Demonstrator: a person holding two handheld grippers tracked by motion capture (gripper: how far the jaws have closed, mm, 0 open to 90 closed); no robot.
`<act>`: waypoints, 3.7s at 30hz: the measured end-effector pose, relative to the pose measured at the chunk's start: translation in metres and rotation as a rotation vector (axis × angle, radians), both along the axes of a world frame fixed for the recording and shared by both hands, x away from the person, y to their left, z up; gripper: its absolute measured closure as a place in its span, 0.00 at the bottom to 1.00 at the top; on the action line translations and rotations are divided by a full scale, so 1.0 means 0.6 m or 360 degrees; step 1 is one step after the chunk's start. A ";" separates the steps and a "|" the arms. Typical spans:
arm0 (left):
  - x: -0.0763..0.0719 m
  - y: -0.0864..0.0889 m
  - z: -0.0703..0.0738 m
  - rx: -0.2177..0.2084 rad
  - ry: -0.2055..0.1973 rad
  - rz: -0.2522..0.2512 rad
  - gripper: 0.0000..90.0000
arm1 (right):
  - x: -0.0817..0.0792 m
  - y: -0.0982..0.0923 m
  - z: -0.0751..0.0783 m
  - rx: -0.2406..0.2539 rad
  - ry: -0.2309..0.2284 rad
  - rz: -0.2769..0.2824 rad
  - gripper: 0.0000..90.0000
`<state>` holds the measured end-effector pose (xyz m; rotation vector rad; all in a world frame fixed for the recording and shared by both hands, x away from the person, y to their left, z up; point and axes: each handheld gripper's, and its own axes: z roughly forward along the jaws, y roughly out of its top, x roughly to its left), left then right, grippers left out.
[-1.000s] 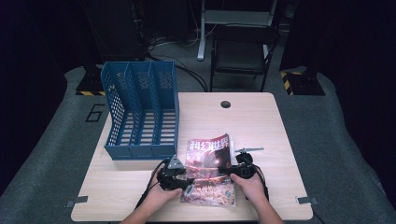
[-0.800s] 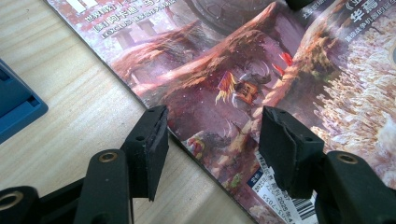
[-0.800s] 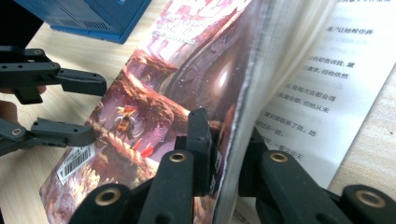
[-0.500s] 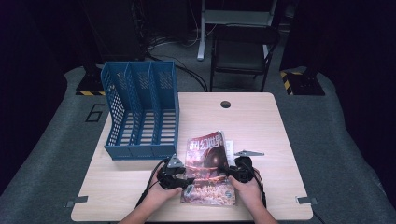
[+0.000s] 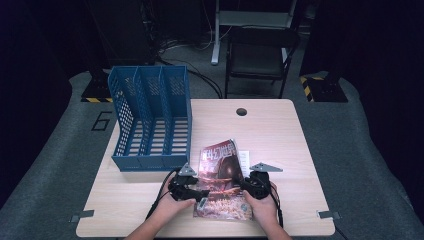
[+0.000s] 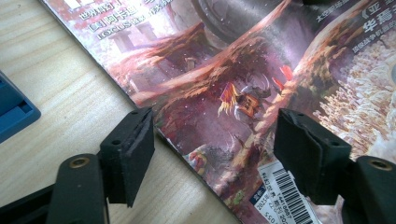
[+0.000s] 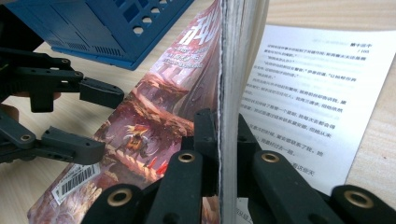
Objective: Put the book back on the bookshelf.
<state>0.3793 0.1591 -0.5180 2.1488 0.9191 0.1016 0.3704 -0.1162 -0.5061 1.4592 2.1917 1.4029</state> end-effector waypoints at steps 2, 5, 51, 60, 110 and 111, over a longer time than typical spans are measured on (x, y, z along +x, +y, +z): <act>0.002 0.002 0.001 0.0001 0.0005 -0.0003 0.31 | -0.003 0.001 0.002 0.0003 -0.0025 -0.0003 0.95; 0.006 0.005 0.001 -0.0028 0.0004 0.0014 0.30 | -0.007 0.002 0.008 0.0006 -0.0058 0.0011 0.95; 0.031 -0.024 -0.013 -0.0245 0.0078 -0.0214 0.19 | -0.028 -0.011 0.030 0.0140 -0.0177 0.0079 0.95; 0.031 -0.022 -0.014 -0.0245 0.0058 -0.0161 0.28 | -0.012 -0.013 0.007 0.0102 -0.0068 0.0022 0.93; 0.046 -0.012 -0.017 -0.0271 0.0094 0.0035 0.71 | 0.016 -0.057 -0.012 -0.0005 0.0532 0.0173 0.72; 0.046 -0.012 -0.017 -0.0273 0.0095 0.0032 0.71 | 0.016 -0.057 -0.013 -0.0002 0.0533 0.0177 0.73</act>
